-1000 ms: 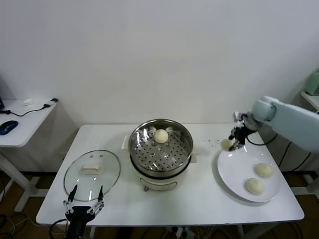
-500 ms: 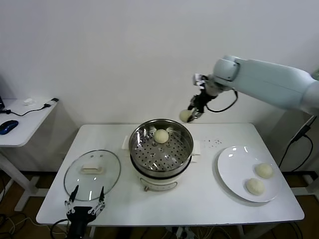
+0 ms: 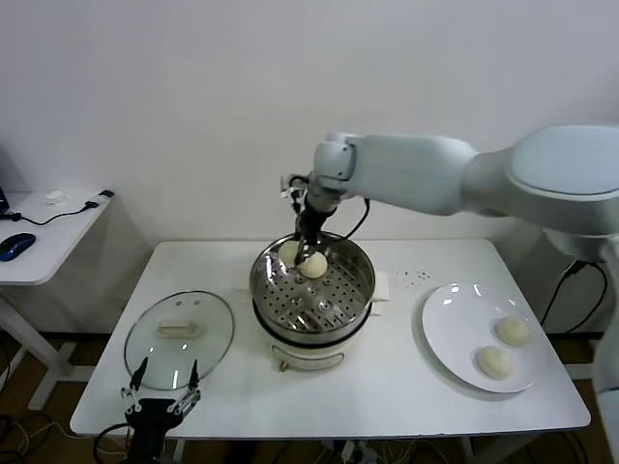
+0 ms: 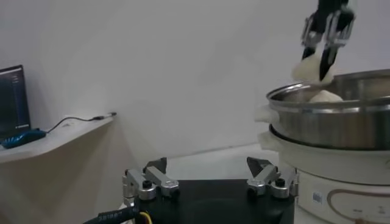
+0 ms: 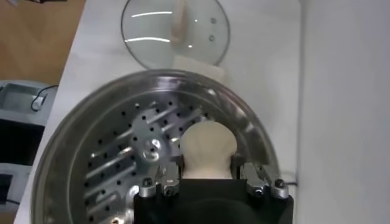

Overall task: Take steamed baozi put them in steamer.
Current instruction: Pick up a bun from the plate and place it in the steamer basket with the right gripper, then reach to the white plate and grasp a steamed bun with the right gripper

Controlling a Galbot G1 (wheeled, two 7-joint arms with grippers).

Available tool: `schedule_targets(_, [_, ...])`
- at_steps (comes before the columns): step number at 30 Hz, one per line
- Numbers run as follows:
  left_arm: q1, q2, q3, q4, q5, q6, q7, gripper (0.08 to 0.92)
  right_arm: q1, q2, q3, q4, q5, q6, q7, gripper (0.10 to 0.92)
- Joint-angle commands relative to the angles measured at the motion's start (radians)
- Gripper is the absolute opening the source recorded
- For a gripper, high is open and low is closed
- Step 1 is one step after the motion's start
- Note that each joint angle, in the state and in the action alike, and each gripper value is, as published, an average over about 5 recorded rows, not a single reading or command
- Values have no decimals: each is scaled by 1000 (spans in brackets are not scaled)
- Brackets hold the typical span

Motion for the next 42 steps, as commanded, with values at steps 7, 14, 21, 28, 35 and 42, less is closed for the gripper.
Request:
schedule_targets(7, [10,1,-5,2,2,-6,-6,823,-97,82,-45,-35,19,-27,32,526])
schedule_targets(14, [7,0,-8,7,2,-6,-7,823,-88,66,-36,-36,19,-25,20,648])
schedule_targets(21, [7,0,-8,7,3,-5,-7,823,-23,-8,-10,8,-1,-17,-2,811])
schedule_targets(28, [1,-6,-20,13,14,-2,-7,823,115,-242,-8,187,-66,25,-47,823])
schedule_targets(35, [14,-4,-21,15,8,-8,-7,823,216,-573,-26,372,-178,74,-94,823])
schedule_targets(42, [11,-5,-31,14,4,-3,-7,823,136,-858,7,454,-456,119,-143,823])
